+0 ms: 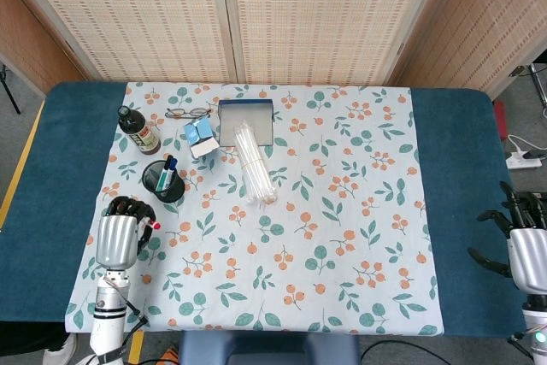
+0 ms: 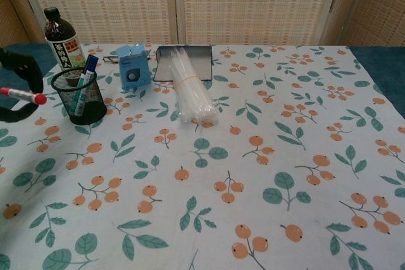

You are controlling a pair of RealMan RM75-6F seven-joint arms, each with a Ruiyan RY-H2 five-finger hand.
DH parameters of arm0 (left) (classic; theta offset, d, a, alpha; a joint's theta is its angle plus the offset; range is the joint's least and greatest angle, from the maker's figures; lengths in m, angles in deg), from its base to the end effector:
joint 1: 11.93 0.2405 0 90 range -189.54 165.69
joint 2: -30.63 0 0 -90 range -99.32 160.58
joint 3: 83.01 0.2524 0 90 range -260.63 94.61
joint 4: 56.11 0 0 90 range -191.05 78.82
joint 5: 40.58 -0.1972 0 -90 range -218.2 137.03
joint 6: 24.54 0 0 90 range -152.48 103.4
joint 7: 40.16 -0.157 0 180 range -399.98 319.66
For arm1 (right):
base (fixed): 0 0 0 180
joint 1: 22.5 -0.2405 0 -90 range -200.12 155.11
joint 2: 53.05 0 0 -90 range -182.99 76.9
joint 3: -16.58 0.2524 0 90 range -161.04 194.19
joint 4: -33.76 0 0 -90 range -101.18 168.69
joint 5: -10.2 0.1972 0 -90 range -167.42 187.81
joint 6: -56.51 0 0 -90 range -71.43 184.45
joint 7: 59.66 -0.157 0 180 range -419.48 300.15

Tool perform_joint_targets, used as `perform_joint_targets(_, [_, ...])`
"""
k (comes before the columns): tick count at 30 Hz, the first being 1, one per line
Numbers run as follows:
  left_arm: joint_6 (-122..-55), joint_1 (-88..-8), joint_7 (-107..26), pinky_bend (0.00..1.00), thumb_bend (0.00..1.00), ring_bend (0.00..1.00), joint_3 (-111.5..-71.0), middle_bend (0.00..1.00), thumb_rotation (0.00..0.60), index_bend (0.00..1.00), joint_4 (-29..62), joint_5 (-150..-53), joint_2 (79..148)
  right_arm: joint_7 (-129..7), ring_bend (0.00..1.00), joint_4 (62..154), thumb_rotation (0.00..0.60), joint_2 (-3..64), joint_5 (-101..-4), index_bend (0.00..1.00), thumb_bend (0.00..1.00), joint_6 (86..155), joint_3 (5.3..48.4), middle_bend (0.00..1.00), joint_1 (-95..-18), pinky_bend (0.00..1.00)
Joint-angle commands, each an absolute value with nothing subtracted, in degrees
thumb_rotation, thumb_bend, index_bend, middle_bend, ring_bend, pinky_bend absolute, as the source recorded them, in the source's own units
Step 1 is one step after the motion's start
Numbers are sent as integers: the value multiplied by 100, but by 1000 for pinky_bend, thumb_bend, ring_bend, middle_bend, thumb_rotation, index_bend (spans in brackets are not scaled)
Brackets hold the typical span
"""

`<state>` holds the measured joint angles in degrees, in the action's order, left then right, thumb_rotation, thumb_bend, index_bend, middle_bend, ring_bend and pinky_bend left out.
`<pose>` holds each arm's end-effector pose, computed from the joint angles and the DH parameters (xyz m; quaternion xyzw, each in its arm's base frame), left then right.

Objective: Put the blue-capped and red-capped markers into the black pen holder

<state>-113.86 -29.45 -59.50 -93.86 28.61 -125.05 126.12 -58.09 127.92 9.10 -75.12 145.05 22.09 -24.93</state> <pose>-0.1990 0.2626 0.0500 -0.5532 -0.3269 -0.5071 0.5744 -0.3006 -0.1880 0.1934 0.5676 -0.3617 0.3987 0.6230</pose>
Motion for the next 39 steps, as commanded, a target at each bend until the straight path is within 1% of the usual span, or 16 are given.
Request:
perform_joint_targets(1, [-10977, -3106, -4435, 275, 311, 368, -10121, 749, 600, 634, 5359, -12383, 10669, -5805, 215, 12800, 600, 912, -7499, 432, 0, 14507, 2217, 15, -2493, 0])
perform_joint_targets(3, [-10448, -3295, -3662, 275, 310, 367, -10317, 748, 600, 632, 5599, -12047, 10364, -5791, 215, 12802, 600, 915, -7508, 431, 0, 14514, 2215, 15, -2492, 0])
perform_joint_targets(5, [-9901, -3518, -2981, 275, 310, 366, -10472, 746, 600, 632, 5549, -11673, 10235, -5765, 215, 12798, 600, 922, -7497, 432, 0, 14512, 2219, 15, -2492, 0])
perform_joint_targets(8, [-9218, -3848, -2365, 269, 310, 360, -10584, 737, 600, 622, 5181, -11221, 10293, -5770, 215, 12791, 600, 935, -7466, 432, 0, 14489, 2226, 15, -2498, 0])
perform_joint_targets(11, [-8750, -4113, -1984, 265, 310, 355, -10615, 724, 600, 614, 4678, -10893, 10502, -5775, 215, 12772, 600, 945, -7441, 432, 0, 14458, 2229, 15, -2507, 0])
perform_joint_targets(15, [-8454, -4380, -1792, 264, 311, 352, -10647, 717, 600, 610, 3886, -10550, 10887, -5772, 215, 12750, 600, 955, -7425, 432, 0, 14421, 2227, 15, -2521, 0])
perform_joint_targets(20, [-8284, -4585, -1591, 261, 310, 348, -10662, 715, 600, 610, 2947, -10376, 11288, -5787, 215, 12736, 600, 957, -7406, 433, 0, 14410, 2233, 15, -2524, 0])
perform_joint_targets(24, [-8155, -4641, -1499, 259, 310, 343, -10624, 712, 600, 606, 2576, -10318, 11390, -5785, 215, 12734, 600, 961, -7387, 433, 0, 14410, 2242, 15, -2523, 0])
perform_joint_targets(27, [-8063, -4647, -1483, 254, 309, 333, -10539, 691, 600, 586, 2426, -10324, 11417, -5773, 215, 12735, 600, 964, -7380, 433, 0, 14389, 2237, 15, -2529, 0])
perform_joint_targets(30, [-7891, -4667, -1475, 248, 310, 310, -10449, 615, 600, 547, 2353, -10321, 11397, -5772, 215, 12742, 600, 964, -7383, 434, 0, 14388, 2234, 15, -2529, 0])
perform_joint_targets(31, [-7802, -4676, -1463, 247, 310, 300, -10408, 566, 600, 522, 2359, -10343, 11364, -5774, 215, 12747, 600, 963, -7385, 434, 0, 14394, 2236, 15, -2527, 0])
perform_joint_targets(33, [-7562, -4700, -1360, 240, 310, 277, -10320, 455, 600, 433, 2407, -10420, 11258, -5770, 215, 12756, 600, 961, -7385, 434, 0, 14406, 2238, 15, -2522, 0])
perform_joint_targets(34, [-7467, -4710, -1293, 220, 311, 245, -10290, 370, 600, 355, 2425, -10465, 11212, -5768, 215, 12762, 600, 958, -7387, 434, 0, 14405, 2235, 15, -2520, 0])
perform_joint_targets(35, [-7365, -4726, -1219, 196, 311, 207, -10256, 307, 600, 297, 2434, -10530, 11159, -5767, 215, 12773, 600, 952, -7395, 434, 0, 14407, 2230, 15, -2519, 0])
perform_joint_targets(39, [-7223, -4757, -1179, 145, 311, 90, -10108, 132, 600, 137, 2499, -10829, 10983, -5786, 215, 12791, 600, 942, -7421, 434, 0, 14441, 2229, 15, -2507, 0])
